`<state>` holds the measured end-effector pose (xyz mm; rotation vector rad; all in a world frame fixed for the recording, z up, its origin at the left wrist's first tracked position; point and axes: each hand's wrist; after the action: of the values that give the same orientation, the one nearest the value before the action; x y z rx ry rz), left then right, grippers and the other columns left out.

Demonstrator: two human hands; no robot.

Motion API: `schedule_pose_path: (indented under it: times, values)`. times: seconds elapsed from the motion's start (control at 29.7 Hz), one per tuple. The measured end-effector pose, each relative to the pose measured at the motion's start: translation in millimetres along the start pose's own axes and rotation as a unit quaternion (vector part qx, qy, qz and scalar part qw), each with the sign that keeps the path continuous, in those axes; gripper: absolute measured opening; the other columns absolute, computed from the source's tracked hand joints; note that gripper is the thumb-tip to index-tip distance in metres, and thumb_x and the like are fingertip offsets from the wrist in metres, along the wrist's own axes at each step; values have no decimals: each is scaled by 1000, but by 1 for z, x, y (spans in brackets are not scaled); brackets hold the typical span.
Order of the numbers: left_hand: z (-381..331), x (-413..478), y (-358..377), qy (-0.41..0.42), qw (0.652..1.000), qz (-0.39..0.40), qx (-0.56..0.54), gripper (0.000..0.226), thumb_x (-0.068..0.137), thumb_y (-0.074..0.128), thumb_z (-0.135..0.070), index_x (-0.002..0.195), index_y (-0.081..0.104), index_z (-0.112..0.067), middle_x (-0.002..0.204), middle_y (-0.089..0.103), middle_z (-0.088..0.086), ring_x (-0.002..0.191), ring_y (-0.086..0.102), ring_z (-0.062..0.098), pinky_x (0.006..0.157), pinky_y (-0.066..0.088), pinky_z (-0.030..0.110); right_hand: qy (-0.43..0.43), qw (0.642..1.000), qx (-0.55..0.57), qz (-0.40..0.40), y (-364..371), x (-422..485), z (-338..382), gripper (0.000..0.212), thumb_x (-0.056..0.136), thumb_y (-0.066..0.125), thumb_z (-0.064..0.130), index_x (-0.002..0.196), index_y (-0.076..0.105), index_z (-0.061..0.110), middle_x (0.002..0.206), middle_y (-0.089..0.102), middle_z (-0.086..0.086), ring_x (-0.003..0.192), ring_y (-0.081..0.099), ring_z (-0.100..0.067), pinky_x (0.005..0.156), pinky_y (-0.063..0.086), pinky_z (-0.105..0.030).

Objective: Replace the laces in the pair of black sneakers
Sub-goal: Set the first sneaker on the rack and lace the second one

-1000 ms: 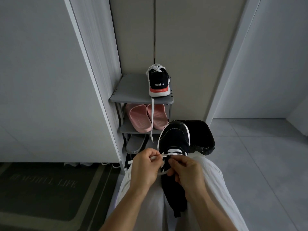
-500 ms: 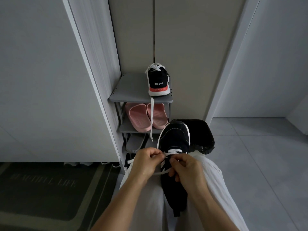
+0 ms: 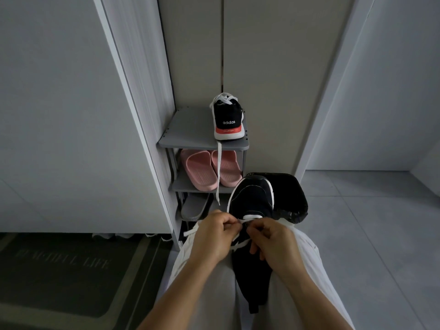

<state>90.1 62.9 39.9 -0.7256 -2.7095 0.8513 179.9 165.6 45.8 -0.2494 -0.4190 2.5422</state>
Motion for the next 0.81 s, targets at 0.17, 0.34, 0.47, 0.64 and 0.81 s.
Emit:
schedule_pose_path:
  times: [0.17, 0.34, 0.47, 0.64, 0.81]
  values:
    - [15, -10, -13, -18, 1000, 23, -5, 20, 81, 69, -20, 99, 63, -26, 76, 54, -15, 62, 49, 0, 59, 37, 16, 11, 989, 113, -98, -41, -10, -20, 18, 87, 56, -1, 74, 62, 10, 42, 51, 0, 39, 42, -3, 42, 35, -15]
    - [26, -18, -22, 17, 997, -53, 56, 37, 84, 64, -14, 118, 53, -26, 87, 54, -18, 76, 53, -2, 66, 43, 14, 153, 932, 228, -235, -117, -21, -69, 21, 90, 47, -4, 70, 52, 0, 43, 40, -2, 29, 31, -1, 30, 24, -11]
    - [34, -13, -21, 9, 992, -109, 57, 43, 85, 63, -10, 124, 49, -20, 102, 54, -12, 75, 52, 4, 67, 42, 20, 218, 944, -77, -236, -120, -19, -90, 12, 86, 58, -1, 87, 59, -13, 63, 54, -15, 49, 44, -21, 51, 33, -24]
    - [51, 7, -12, -42, 997, -58, 36, 37, 90, 50, -3, 126, 51, -12, 124, 51, 5, 105, 53, 15, 86, 41, 22, -69, 955, -241, -157, -56, -8, -43, 22, 81, 69, 13, 102, 65, 14, 109, 54, -5, 80, 56, -21, 73, 40, -27]
    - [43, 17, -7, 28, 997, 51, 51, 50, 84, 55, -6, 130, 49, -26, 132, 50, -2, 128, 39, 18, 106, 32, 43, -81, 952, -293, -42, -25, -4, -20, 15, 82, 64, 45, 89, 51, 40, 84, 51, 20, 71, 48, 4, 63, 38, -7]
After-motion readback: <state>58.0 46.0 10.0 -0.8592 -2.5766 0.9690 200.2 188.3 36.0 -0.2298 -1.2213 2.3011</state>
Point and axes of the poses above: each hand's wrist, its own x-axis towards the middle knuckle, its own y-axis out of the palm, z = x × y
